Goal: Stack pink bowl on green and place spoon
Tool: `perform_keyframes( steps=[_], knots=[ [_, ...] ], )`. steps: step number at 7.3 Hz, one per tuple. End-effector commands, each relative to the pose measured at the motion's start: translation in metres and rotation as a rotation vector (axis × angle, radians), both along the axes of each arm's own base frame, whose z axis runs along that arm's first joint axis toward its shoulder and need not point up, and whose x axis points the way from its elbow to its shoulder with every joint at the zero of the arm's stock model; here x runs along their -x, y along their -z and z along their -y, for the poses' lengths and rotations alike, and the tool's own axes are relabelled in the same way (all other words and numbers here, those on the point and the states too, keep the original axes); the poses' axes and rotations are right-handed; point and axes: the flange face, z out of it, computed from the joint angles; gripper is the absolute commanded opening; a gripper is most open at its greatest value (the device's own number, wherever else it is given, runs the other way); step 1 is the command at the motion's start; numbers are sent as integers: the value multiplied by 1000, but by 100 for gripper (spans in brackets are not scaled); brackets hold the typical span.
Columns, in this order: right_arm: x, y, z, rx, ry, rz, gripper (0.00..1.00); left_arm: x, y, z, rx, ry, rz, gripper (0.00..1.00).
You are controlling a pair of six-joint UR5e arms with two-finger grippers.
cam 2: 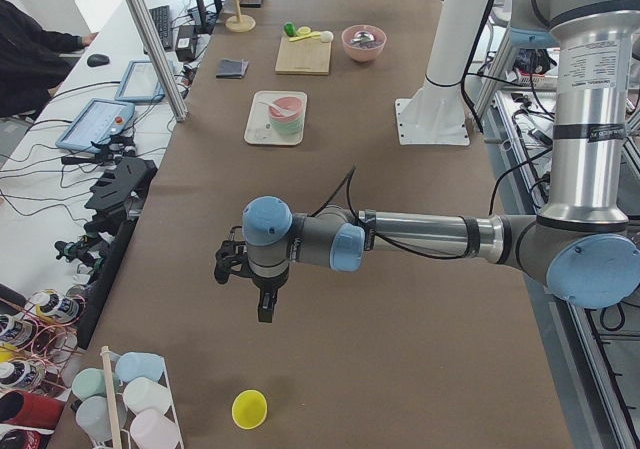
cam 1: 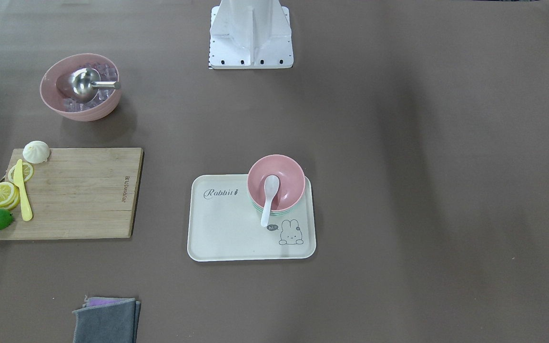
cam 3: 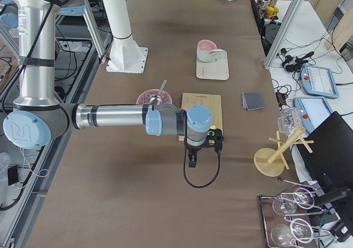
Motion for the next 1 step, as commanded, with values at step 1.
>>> perform_keyframes(
  steps=[1],
  knots=[
    [1,1,0,-1,1,3,100,0,1,1,-4,-1,-1,98]
  ],
)
